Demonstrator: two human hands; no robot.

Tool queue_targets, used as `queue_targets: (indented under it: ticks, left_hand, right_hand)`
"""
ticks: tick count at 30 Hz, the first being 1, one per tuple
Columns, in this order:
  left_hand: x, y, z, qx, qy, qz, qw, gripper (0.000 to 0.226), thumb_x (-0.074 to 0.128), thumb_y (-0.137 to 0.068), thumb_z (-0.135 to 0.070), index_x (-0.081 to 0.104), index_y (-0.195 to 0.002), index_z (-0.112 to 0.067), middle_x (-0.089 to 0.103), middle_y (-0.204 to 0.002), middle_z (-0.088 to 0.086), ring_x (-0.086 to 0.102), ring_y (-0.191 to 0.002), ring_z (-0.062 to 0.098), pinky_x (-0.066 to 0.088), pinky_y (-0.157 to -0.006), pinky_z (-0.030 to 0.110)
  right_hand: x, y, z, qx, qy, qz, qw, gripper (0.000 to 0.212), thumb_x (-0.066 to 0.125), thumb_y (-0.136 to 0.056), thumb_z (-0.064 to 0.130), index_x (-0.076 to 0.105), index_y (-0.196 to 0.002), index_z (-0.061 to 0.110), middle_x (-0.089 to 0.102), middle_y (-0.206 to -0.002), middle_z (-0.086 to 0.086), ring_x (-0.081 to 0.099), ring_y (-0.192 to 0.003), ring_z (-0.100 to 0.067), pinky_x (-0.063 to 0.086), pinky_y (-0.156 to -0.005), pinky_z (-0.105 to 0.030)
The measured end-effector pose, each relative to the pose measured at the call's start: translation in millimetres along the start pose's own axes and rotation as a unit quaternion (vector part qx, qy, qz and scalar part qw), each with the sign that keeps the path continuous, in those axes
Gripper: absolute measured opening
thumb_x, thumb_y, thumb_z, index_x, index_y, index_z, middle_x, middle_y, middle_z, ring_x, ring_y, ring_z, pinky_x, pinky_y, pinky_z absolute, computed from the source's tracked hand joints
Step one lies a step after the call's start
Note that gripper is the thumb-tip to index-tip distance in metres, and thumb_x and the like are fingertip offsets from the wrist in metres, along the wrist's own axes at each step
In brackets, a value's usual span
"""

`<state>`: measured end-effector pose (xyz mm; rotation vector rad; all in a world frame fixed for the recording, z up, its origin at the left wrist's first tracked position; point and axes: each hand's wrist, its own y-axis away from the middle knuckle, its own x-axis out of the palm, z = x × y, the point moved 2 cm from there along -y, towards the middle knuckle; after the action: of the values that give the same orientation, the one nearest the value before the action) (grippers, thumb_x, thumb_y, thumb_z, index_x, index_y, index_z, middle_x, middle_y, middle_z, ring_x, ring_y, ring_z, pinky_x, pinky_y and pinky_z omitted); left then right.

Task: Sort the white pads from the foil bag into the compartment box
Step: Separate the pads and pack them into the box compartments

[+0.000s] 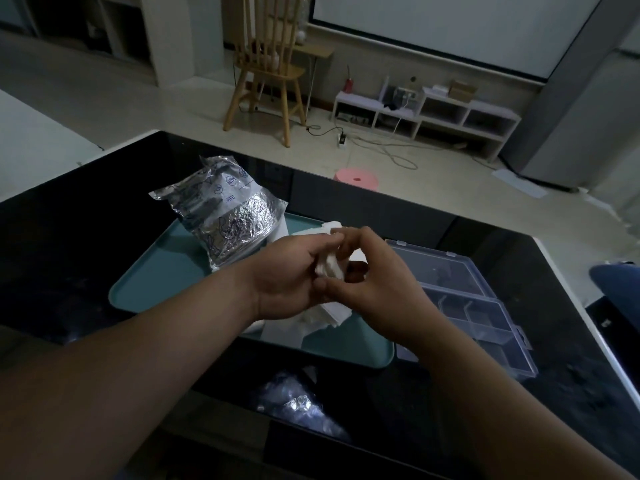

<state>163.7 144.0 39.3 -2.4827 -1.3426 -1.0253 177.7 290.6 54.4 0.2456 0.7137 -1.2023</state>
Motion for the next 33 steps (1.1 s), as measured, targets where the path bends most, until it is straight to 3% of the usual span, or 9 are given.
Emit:
queue_targets:
  ticks: [4, 8, 11, 13, 17, 22, 26, 29, 33]
  left_hand:
    - [-8.1, 2.4, 0.2, 0.014, -0.023, 0.034, 0.999, 0.042, 0.044, -0.108, -0.026, 0.053, -0.147, -0.013, 0.060, -0.130, 0.013, 0.056, -0.121, 0.024, 0.040, -0.116, 0.040]
    - [-4.6, 2.9, -0.4, 0.018, -0.022, -0.009, 1.000, 0.035, 0.053, -0.102, -0.029, 0.060, -0.135, -0.018, 0.067, -0.102, 0.004, 0.063, -0.091, 0.014, 0.058, -0.079, 0.027]
    - [-7.7, -0.4, -9.7, 0.039, 0.029, -0.086, 0.995, 0.032, 0.058, -0.101, -0.025, 0.060, -0.132, -0.019, 0.061, -0.091, 0.007, 0.062, -0.078, 0.016, 0.053, -0.054, 0.022]
    - [-14.5, -1.8, -17.8, 0.065, 0.055, -0.134, 0.987, 0.020, 0.059, -0.101, -0.023, 0.059, -0.120, -0.015, 0.058, -0.088, 0.008, 0.059, -0.072, 0.015, 0.047, -0.046, 0.018]
    - [-23.0, -3.5, -17.1, 0.068, 0.054, -0.193, 0.977, 0.010, 0.061, -0.100, -0.023, 0.054, -0.103, -0.017, 0.059, -0.082, 0.006, 0.053, -0.064, 0.013, 0.039, -0.043, 0.015]
    - [-18.9, -5.9, -11.3, 0.051, 0.026, -0.202, 0.978, 0.010, 0.063, -0.099, -0.026, 0.060, -0.099, -0.017, 0.061, -0.083, 0.006, 0.052, -0.065, 0.013, 0.040, -0.044, 0.017]
    - [-17.7, -5.4, -9.9, 0.044, 0.004, -0.213, 0.976, 0.012, 0.065, -0.098, -0.024, 0.062, -0.106, -0.016, 0.064, -0.085, 0.006, 0.055, -0.064, 0.013, 0.041, -0.044, 0.019]
    - [-19.8, -4.7, -6.6, 0.039, -0.038, -0.241, 0.969, 0.018, 0.065, -0.098, -0.021, 0.061, -0.114, -0.016, 0.066, -0.082, 0.005, 0.056, -0.062, 0.013, 0.044, -0.046, 0.020]
    - [-18.2, -6.4, -3.4, 0.041, -0.065, -0.258, 0.963, 0.010, 0.059, -0.101, -0.018, 0.059, -0.110, -0.018, 0.064, -0.081, 0.006, 0.056, -0.061, 0.014, 0.045, -0.053, 0.023]
  right_hand:
    - [-11.6, -0.3, -0.6, 0.012, -0.047, 0.002, 0.999, 0.041, 0.086, -0.085, 0.024, 0.054, -0.106, 0.009, 0.069, -0.116, 0.007, 0.065, -0.099, 0.005, 0.046, -0.075, -0.001]
    - [-15.7, -3.7, -5.4, 0.019, -0.054, 0.058, 0.997, 0.041, 0.080, -0.088, 0.042, 0.064, -0.122, 0.027, 0.063, -0.134, 0.017, 0.060, -0.117, 0.007, 0.047, -0.095, -0.012]
    - [-38.1, -11.0, -11.3, 0.073, -0.159, -0.072, 0.982, 0.031, 0.066, -0.097, 0.047, 0.068, -0.115, 0.022, 0.070, -0.123, 0.008, 0.066, -0.113, -0.009, 0.053, -0.099, -0.033]
    - [-56.3, -13.0, -19.5, 0.100, -0.070, -0.171, 0.978, 0.021, 0.061, -0.102, 0.037, 0.068, -0.108, 0.018, 0.072, -0.105, 0.002, 0.068, -0.099, -0.016, 0.057, -0.091, -0.037]
    - [-42.1, -6.8, -48.6, 0.129, 0.160, -0.059, 0.977, 0.010, 0.064, -0.102, 0.029, 0.070, -0.108, 0.023, 0.072, -0.101, 0.006, 0.065, -0.087, -0.009, 0.056, -0.083, -0.033]
    - [4.7, -7.9, -62.3, 0.113, 0.265, 0.103, 0.952, 0.055, 0.079, -0.086, 0.046, 0.058, -0.136, 0.033, 0.063, -0.132, 0.006, 0.061, -0.113, -0.017, 0.053, -0.093, -0.039]
    - [9.9, -13.1, -66.5, 0.101, 0.287, 0.077, 0.950, 0.020, 0.057, -0.103, 0.036, 0.070, -0.114, 0.027, 0.073, -0.109, 0.001, 0.065, -0.094, -0.020, 0.054, -0.079, -0.036]
    - [5.5, -13.4, -69.1, 0.094, 0.275, 0.058, 0.955, 0.023, 0.056, -0.104, 0.031, 0.072, -0.094, 0.019, 0.070, -0.085, -0.002, 0.063, -0.079, -0.023, 0.058, -0.076, -0.046]
    - [4.1, -14.6, -69.8, 0.071, 0.280, -0.003, 0.957, 0.024, 0.055, -0.105, 0.028, 0.077, -0.110, 0.021, 0.072, -0.099, -0.005, 0.064, -0.088, -0.022, 0.055, -0.079, -0.041]
